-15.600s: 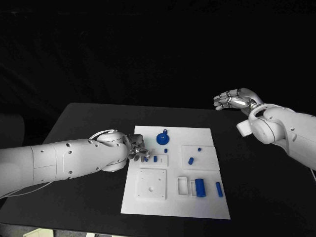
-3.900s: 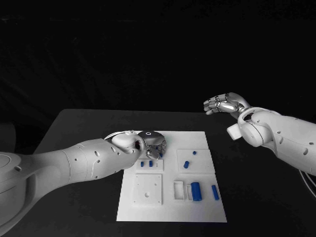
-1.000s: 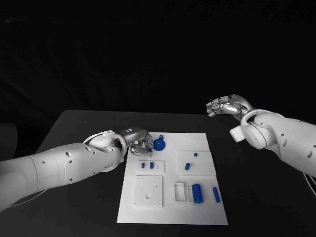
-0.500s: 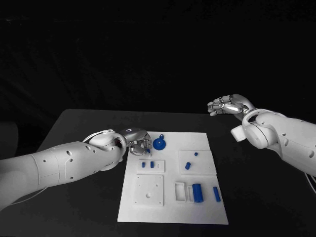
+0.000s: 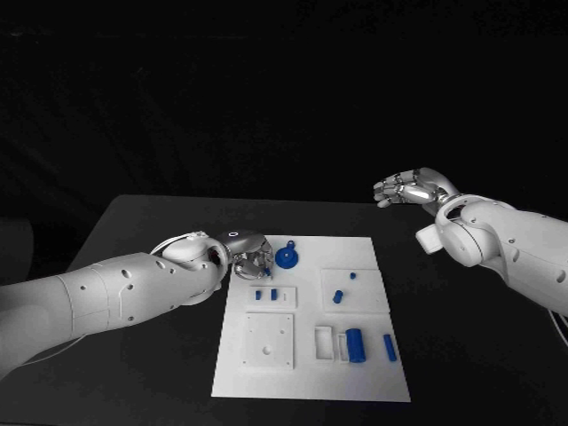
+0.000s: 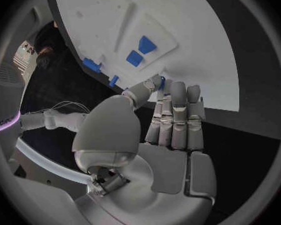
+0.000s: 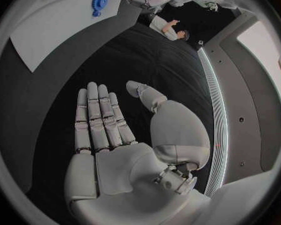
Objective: Assemble the parts on the task board
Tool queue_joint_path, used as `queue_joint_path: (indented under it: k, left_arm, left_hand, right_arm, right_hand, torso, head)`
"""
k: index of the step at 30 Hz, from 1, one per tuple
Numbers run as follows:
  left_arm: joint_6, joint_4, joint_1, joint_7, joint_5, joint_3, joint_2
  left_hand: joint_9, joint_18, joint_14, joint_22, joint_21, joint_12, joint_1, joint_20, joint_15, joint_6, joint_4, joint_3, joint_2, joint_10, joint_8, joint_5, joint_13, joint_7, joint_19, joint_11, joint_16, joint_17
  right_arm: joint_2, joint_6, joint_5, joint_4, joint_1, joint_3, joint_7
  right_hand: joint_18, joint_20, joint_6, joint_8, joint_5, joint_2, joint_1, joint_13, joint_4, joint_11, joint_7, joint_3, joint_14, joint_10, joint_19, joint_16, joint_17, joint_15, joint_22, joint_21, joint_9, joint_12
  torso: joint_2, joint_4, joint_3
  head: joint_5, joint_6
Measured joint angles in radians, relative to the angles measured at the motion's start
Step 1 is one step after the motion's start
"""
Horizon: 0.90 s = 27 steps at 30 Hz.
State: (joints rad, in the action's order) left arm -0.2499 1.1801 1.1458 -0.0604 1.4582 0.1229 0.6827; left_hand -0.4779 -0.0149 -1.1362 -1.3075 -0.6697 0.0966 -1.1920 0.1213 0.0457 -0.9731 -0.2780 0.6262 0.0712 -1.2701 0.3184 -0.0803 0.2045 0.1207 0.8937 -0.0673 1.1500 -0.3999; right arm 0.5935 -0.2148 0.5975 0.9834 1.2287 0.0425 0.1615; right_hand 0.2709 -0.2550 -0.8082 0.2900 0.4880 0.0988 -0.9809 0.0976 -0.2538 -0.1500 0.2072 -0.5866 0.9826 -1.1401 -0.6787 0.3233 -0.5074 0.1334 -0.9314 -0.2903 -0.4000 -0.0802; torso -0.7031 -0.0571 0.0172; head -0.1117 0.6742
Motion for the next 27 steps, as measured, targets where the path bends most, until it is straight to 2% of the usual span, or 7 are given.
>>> queue_joint_path:
  k: [27]
  left_arm:
    - [0.023, -0.003, 0.0, 0.002, 0.007, 0.004, -0.005]
  left_hand:
    - [0.001, 0.0, 0.0, 0.0, 0.004, -0.008, 0.0, 0.0, 0.0, 0.002, 0.0, 0.0, 0.0, 0.0, -0.002, 0.0, -0.003, -0.001, 0.0, 0.0, -0.004, 0.0]
  right_arm:
    - [0.0, 0.0, 0.001, -0.001, 0.0, 0.0, 0.0]
  right_hand:
    - [0.0, 0.0, 0.0, 0.0, 0.0, 0.0, 0.0, 0.0, 0.0, 0.0, 0.0, 0.0, 0.0, 0.0, 0.0, 0.0, -0.001, 0.0, 0.0, 0.0, 0.001, 0.0]
  torso:
    - [0.0, 0.0, 0.0003]
  head:
    - [0.0, 0.004]
